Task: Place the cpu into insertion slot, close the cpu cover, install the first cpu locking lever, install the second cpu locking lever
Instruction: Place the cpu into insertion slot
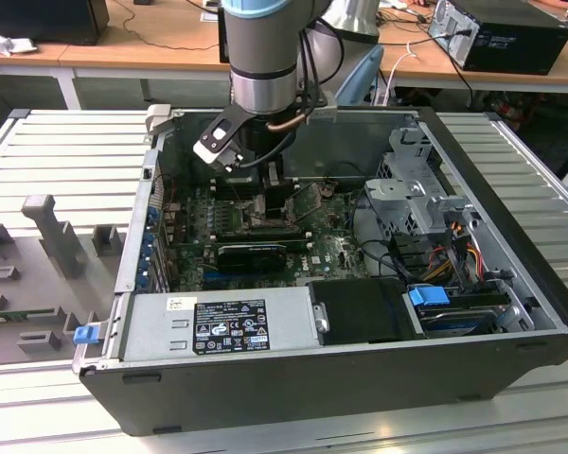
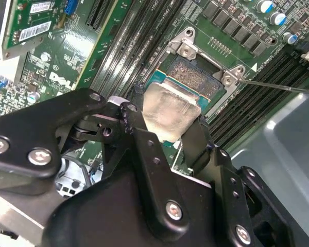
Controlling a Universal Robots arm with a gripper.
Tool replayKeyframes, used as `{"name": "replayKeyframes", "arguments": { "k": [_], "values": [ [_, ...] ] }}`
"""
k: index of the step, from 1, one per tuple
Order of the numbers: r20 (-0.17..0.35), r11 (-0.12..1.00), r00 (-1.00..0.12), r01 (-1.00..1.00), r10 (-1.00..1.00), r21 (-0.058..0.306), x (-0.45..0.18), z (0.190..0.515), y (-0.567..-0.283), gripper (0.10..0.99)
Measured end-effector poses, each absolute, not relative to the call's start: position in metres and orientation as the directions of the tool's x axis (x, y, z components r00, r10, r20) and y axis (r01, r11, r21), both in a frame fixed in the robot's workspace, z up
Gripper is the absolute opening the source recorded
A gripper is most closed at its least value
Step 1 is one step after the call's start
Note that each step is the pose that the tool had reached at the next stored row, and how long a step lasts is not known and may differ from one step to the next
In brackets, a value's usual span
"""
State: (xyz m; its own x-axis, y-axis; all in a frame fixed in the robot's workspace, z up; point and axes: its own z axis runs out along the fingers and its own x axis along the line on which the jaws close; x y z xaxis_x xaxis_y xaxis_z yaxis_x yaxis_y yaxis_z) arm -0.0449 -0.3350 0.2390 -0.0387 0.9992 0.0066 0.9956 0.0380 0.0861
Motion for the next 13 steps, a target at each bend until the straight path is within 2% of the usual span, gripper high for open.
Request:
{"name": "replayKeyframes", "arguments": {
  "k": [13],
  "values": [
    [0.007,0.038,-0.039,0.996,0.999,0.086,-0.052,0.227,-0.335,0.541]
  ]
}}
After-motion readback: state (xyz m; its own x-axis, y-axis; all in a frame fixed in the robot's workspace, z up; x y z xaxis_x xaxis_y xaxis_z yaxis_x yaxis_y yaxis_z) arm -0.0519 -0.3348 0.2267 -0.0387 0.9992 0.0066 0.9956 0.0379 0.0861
